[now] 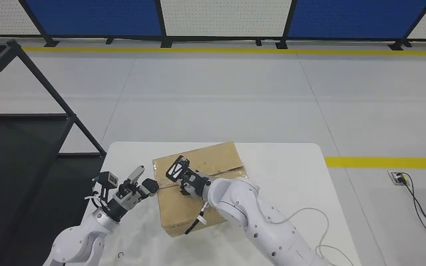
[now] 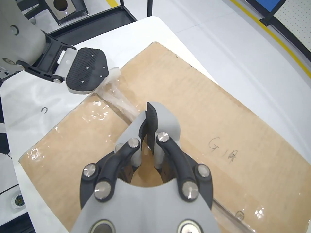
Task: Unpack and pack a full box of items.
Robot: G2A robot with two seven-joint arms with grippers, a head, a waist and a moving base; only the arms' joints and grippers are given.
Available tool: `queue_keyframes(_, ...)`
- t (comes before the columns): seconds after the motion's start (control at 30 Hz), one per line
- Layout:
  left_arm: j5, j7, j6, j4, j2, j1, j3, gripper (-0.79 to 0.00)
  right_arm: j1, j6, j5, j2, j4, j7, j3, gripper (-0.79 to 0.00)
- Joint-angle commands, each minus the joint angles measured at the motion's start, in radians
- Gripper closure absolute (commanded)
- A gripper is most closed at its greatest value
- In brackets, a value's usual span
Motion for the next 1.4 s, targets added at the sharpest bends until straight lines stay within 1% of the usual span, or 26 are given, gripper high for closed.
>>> queue_keyframes(0.0, -0.001, 0.003, 0.001, -0.003, -0.001, 0.004, 0.003, -0.785, -0.002, 0.005, -0.002, 0.0, -0.001, -0.001, 0.008, 0.0)
queue_keyframes(0.27, 0.0, 0.02, -0.008, -0.008, -0.003, 0.002, 0.007, -0.785, -0.015, -0.03, 0.018, -0.001, -0.012, 0.028, 0.027, 0.0)
queue_keyframes(0.4, -0.007, 0.033, -0.018, -0.015, -0.004, 0.004, 0.005, -0.785, -0.025, -0.038, 0.029, -0.001, -0.022, 0.017, 0.041, 0.0)
queue_keyframes(0.67, -0.007, 0.03, -0.008, -0.017, -0.006, -0.001, 0.012, -0.785, -0.053, -0.068, 0.023, 0.008, -0.061, 0.028, 0.073, 0.0)
queue_keyframes(0.83, 0.009, 0.034, 0.001, 0.022, -0.01, -0.033, 0.042, -0.785, -0.08, -0.089, 0.036, 0.014, -0.11, 0.054, 0.089, 0.0)
queue_keyframes(0.97, 0.013, 0.026, -0.001, 0.038, -0.012, -0.041, 0.052, -0.785, -0.089, -0.091, 0.031, 0.016, -0.124, 0.063, 0.097, 0.0)
queue_keyframes(1.07, 0.013, 0.023, -0.002, 0.043, -0.012, -0.042, 0.053, -0.785, -0.092, -0.081, 0.019, 0.016, -0.13, 0.065, 0.1, 0.0)
queue_keyframes(1.13, 0.013, 0.019, -0.005, 0.043, -0.012, -0.037, 0.053, -0.785, -0.09, -0.057, -0.011, 0.017, -0.134, 0.062, 0.104, 0.0)
queue_keyframes(1.37, 0.016, 0.019, -0.003, 0.006, -0.012, -0.009, 0.053, -0.785, -0.089, 0.028, -0.07, 0.014, -0.145, 0.027, 0.121, 0.0)
